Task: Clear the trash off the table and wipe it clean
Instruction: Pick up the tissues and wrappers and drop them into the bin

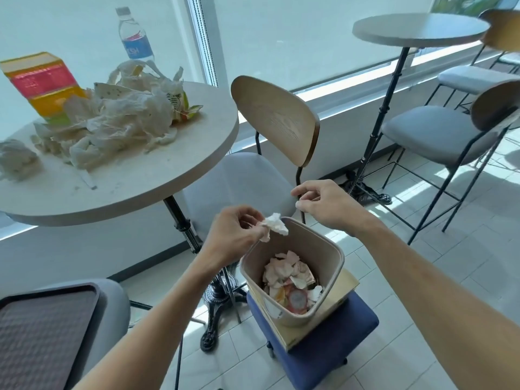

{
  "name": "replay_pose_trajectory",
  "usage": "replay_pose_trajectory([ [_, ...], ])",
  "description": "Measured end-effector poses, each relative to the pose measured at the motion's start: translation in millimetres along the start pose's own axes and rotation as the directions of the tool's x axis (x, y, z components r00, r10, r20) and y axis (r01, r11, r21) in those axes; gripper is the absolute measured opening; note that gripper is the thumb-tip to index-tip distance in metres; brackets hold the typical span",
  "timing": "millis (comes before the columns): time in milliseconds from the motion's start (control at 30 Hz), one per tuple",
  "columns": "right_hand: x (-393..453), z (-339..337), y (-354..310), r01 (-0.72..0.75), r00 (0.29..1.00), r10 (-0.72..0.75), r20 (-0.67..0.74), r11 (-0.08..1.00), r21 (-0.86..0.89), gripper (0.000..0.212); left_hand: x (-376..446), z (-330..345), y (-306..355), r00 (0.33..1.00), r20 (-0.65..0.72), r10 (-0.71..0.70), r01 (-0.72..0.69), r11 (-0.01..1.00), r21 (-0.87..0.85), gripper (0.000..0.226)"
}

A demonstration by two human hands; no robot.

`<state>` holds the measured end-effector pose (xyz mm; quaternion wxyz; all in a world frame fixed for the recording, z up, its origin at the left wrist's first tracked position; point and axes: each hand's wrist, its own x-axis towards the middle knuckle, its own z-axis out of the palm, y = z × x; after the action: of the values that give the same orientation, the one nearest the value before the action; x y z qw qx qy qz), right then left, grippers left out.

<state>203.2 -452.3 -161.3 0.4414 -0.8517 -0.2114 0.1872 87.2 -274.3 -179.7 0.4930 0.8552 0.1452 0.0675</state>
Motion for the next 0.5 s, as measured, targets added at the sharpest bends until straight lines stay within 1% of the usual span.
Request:
replay_pose_trajectory([
  [33,-1,0,-2,0.009,1.000,-0.009,0.006,1.000,0.005,0.021,0,6,-4,1.000,0.013,0.003,-0.003,0.999,0.038,0.012],
  [67,-1,-1,-5,0.019,1.000,-0.019,0.012,1.000,0.005,0.021,-1,11,-7,1.000,0.026,0.002,-0.004,0.998,0.070,0.019],
  [133,-3,-1,-11,0.046,0.999,-0.046,0.021,0.999,-0.008,0.021,-3,17,-13,0.999,0.041,-0.012,0.008,0.997,0.077,0.033],
  [167,-3,-1,-14,0.057,0.998,-0.057,0.025,0.998,-0.015,0.020,-4,18,-14,0.999,0.034,-0.014,0.012,0.998,0.069,0.035],
  [233,-4,-3,-24,0.076,0.996,-0.075,0.039,0.997,-0.026,0.020,-4,12,-13,1.000,0.003,0.012,-0.012,0.998,0.054,0.032],
  [367,-2,-4,-52,0.125,0.990,-0.123,0.075,0.992,-0.021,0.022,-9,-22,0,0.990,-0.101,0.098,-0.098,0.995,0.009,0.025],
  [500,5,9,-93,0.232,0.968,-0.231,0.098,0.973,0.001,0.024,-19,-73,20,0.955,-0.226,0.195,-0.205,0.979,-0.020,0.020],
])
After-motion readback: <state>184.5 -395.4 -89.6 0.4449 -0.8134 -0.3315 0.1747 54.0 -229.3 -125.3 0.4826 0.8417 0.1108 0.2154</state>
